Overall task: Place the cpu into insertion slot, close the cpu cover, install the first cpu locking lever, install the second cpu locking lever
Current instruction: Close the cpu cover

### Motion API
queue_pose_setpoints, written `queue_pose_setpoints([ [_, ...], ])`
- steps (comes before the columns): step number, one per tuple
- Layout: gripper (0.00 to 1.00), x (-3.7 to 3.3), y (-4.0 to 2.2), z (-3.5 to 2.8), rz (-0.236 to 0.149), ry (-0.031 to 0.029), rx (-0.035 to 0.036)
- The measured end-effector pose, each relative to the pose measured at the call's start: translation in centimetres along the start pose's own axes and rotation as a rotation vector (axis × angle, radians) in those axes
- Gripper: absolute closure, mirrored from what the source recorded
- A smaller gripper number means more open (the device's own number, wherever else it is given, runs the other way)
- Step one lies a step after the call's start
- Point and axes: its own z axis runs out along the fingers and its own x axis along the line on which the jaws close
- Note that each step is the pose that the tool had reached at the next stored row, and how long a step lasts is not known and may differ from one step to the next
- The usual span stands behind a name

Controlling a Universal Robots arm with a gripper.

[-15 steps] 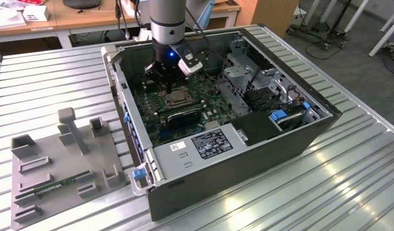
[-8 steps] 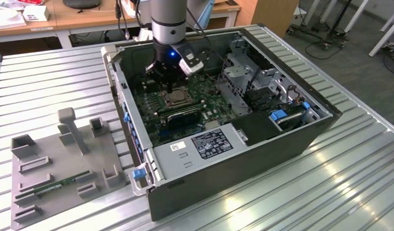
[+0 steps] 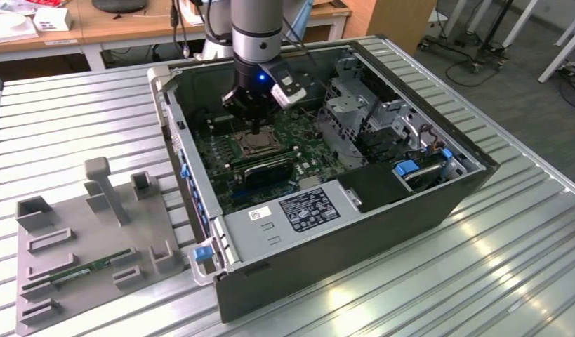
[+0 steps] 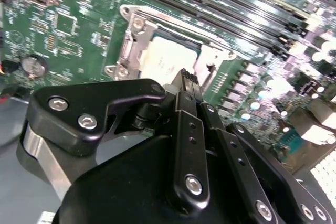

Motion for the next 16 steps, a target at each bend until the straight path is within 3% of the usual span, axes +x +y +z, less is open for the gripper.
queue_pose_setpoints([
  [5,0.89,-1.01,0.15,0.04,0.0,0.0,0.0],
  [11,0.89,-1.07,0.16,0.04,-0.001,0.0,0.0],
  [16,0.89,-1.04,0.16,0.0,-0.029,0.0008,-0.001],
])
